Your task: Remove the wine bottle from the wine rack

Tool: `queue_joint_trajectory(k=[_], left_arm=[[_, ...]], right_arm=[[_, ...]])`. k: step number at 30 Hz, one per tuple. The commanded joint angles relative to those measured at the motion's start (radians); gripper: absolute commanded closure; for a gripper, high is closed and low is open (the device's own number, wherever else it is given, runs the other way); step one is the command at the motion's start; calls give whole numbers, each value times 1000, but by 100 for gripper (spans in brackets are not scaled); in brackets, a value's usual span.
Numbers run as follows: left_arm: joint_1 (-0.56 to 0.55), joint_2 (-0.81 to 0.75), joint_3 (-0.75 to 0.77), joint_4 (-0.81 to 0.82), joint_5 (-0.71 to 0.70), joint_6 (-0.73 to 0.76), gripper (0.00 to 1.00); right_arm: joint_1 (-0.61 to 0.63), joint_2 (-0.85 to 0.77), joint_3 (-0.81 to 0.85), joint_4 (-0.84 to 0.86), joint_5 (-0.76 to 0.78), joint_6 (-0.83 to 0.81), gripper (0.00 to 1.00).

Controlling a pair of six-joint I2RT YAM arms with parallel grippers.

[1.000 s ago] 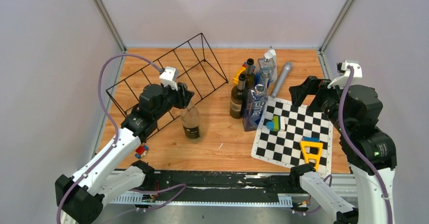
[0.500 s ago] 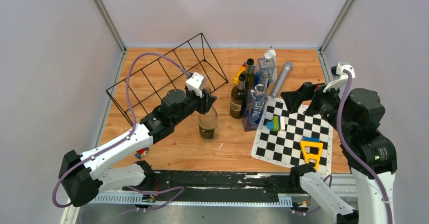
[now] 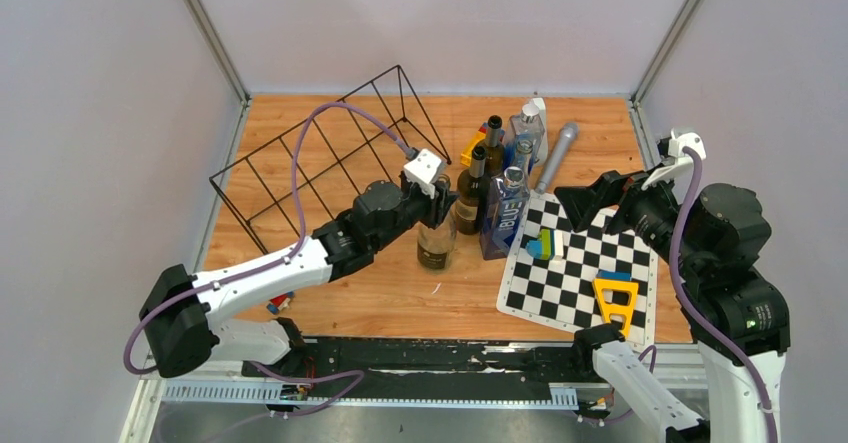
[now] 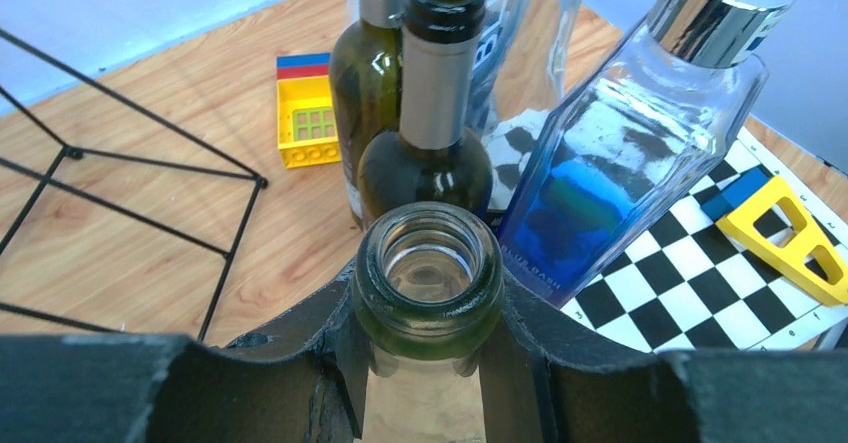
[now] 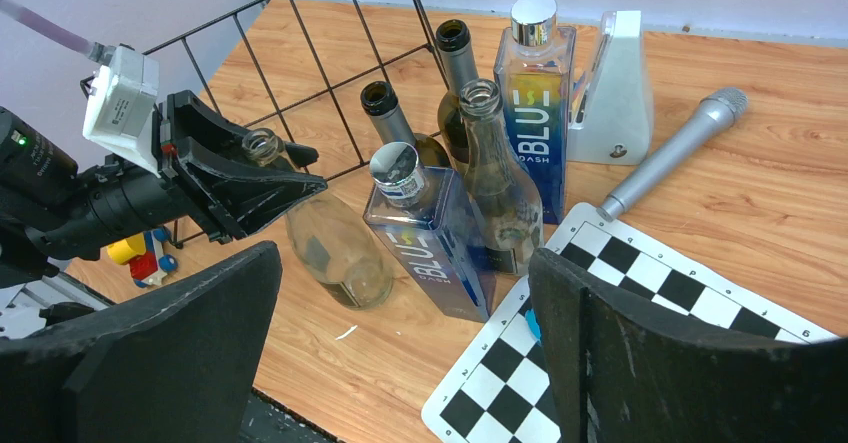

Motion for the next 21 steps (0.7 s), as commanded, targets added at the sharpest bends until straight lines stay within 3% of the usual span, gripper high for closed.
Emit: queue_joint_trajectory(k=[1, 21], left_arm=[[-30, 20, 89, 238, -30, 30, 100], [-102, 135, 95, 487, -97, 96, 100]], right_arm=[[-5, -10, -7, 44, -8, -23, 5], [-5, -21, -28, 51, -1, -46, 4]])
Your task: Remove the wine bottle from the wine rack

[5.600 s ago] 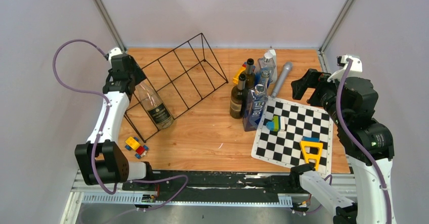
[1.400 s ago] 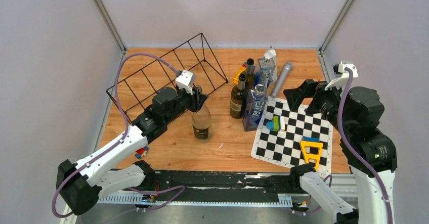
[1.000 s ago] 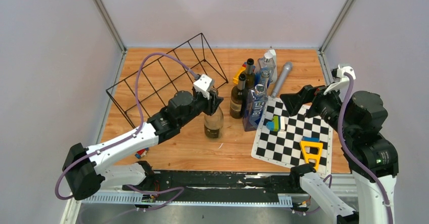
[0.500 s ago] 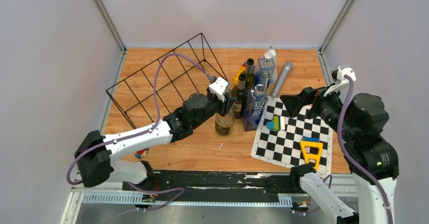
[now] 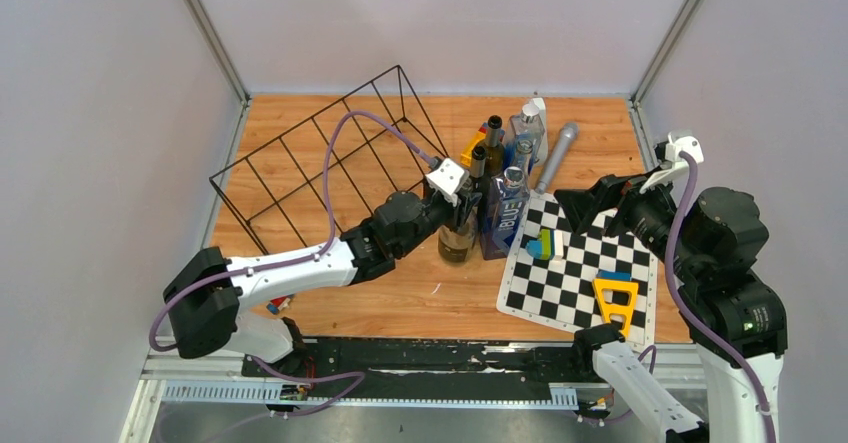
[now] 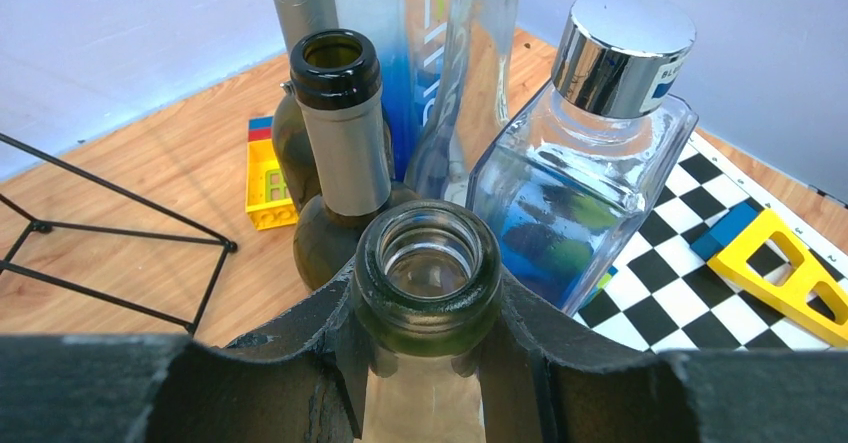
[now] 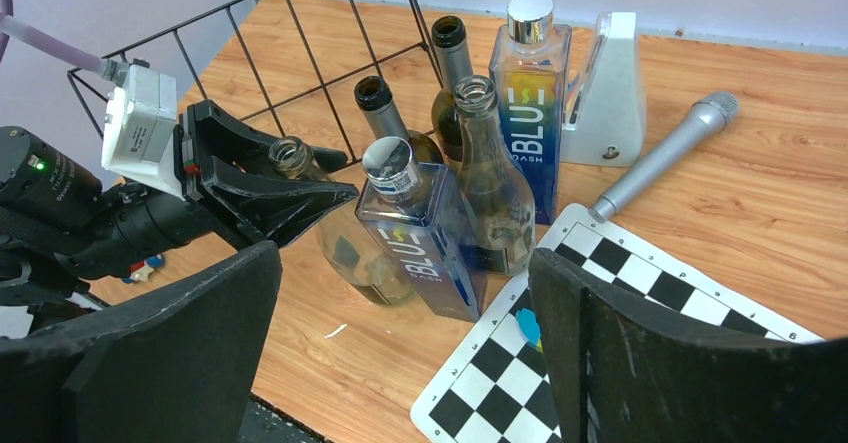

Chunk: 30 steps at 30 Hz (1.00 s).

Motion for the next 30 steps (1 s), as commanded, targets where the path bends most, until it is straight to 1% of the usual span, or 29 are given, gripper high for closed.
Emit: queue_joint_trajectory(k=[1, 17, 26, 27, 30], left_arm=[[-11, -9, 86, 246, -40, 22, 100], [-20, 46, 88, 375, -69, 44, 100], [-19, 62, 56, 418, -118, -6, 99], [-19, 62, 53, 419, -117, -8, 98], [-20, 62, 49, 419, -119, -13, 92]], right_arm=[[-5, -1, -1, 38, -2, -20, 5], [-4, -4, 1, 31, -6, -28, 5], [-5, -4, -3, 28, -6, -30, 5], [-5, -3, -4, 28, -6, -31, 5], [-5, -4, -4, 28, -8, -32, 4]])
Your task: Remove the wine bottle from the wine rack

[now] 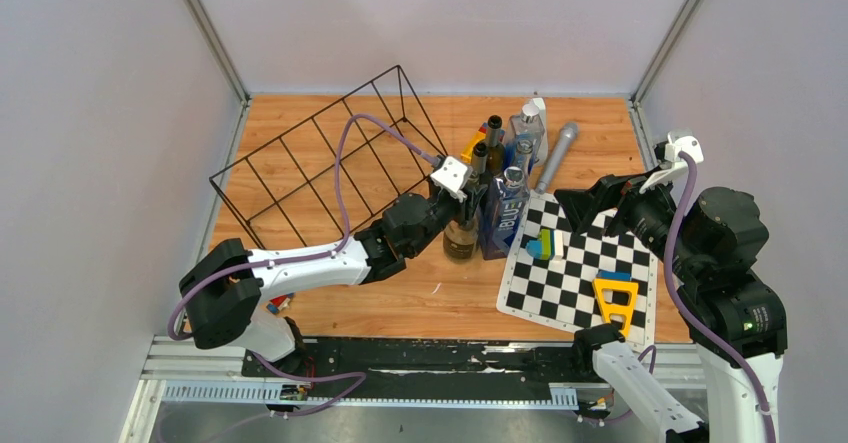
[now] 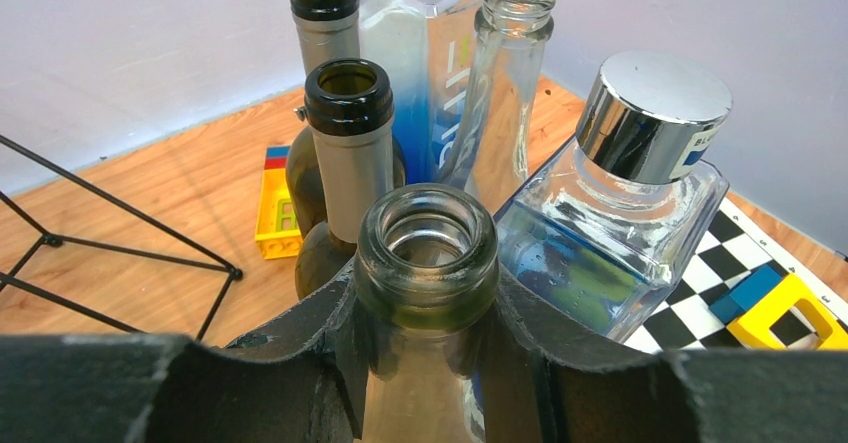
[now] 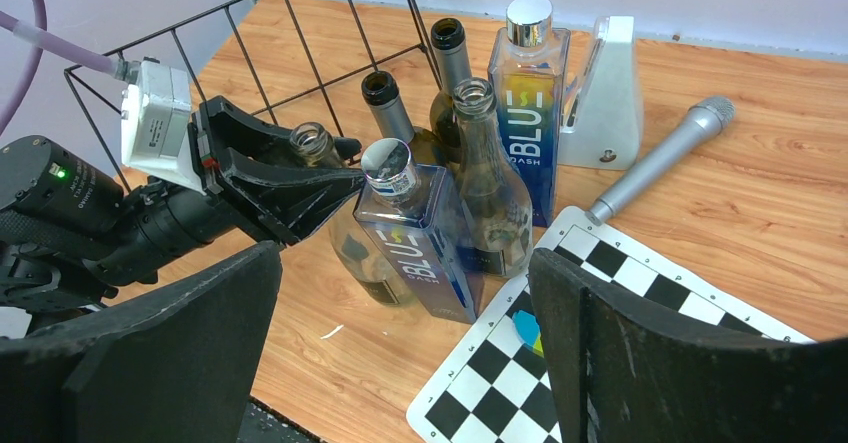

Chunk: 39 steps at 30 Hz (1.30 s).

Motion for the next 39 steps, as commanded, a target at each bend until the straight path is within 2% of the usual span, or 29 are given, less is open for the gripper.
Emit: queue_joint_trajectory(k=[1, 5, 14, 17, 24, 39], left_arm=[[-5, -30, 36, 250, -30, -19, 90], [-5, -34, 22, 250, -28, -21, 78], [-10, -24, 0, 243, -15, -42, 66], [-12, -21, 5, 217, -16, -47, 58], [-12, -15, 6, 179, -11, -57, 46], [-12, -34, -2, 127, -63, -57, 29]], right_arm=[[-5, -3, -2, 24, -7, -22, 5], [-5, -4, -2, 24, -8, -25, 4], [-5, -3, 3, 22, -8, -30, 5], [-5, -5, 5, 22, -10, -33, 4], [-5, -7, 3, 20, -9, -37, 4], [-5, -10, 1, 19, -10, -36, 5]])
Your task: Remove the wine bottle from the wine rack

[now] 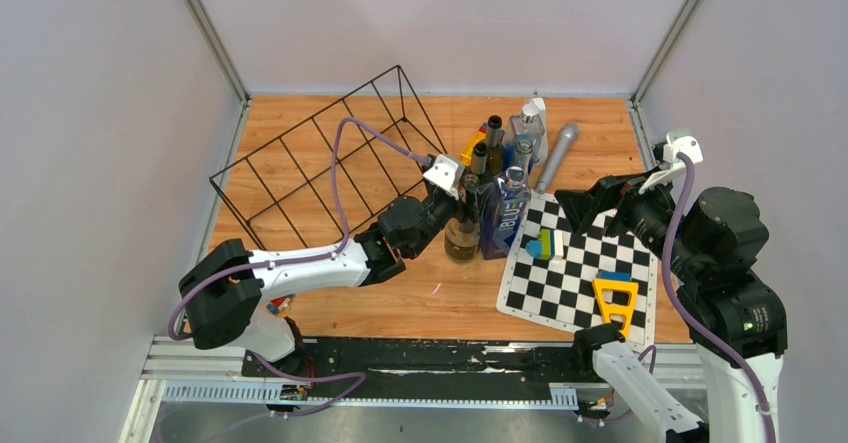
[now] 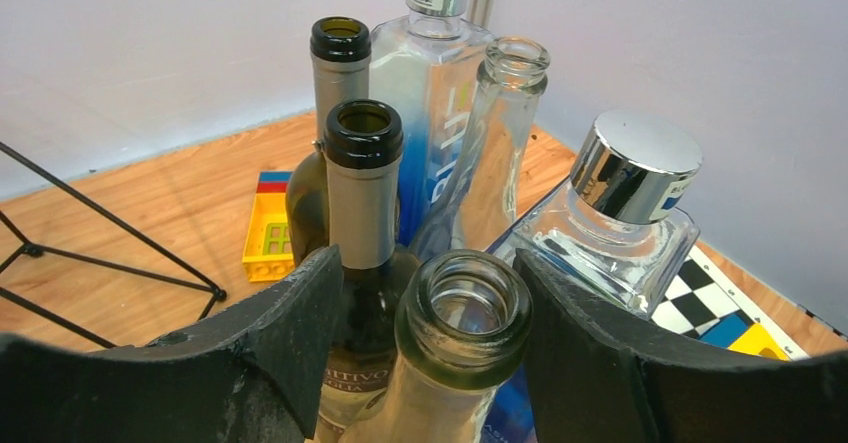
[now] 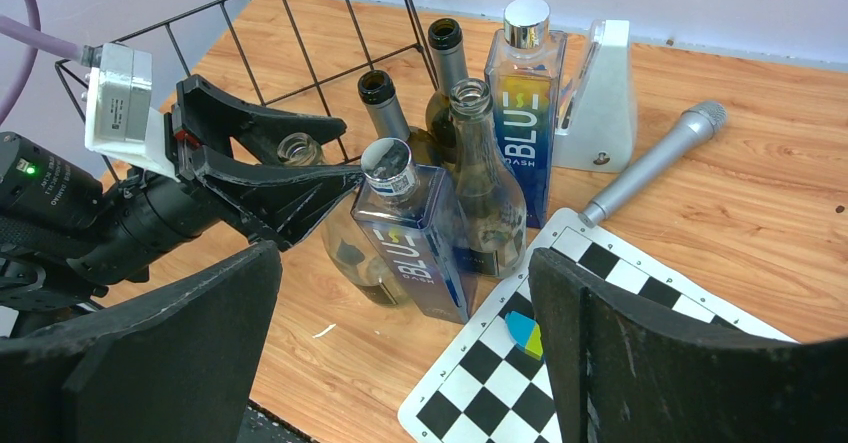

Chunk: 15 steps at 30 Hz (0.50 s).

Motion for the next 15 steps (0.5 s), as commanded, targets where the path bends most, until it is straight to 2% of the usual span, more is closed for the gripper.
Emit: queue_joint_trajectory(k=[1, 15], left_arm=[[-5, -40, 22, 19, -54, -7, 28], [-5, -92, 105, -108, -98, 26, 21]], right_arm=[[-5, -10, 0, 19, -10, -14, 4], [-5, -9, 3, 19, -14, -9, 4]])
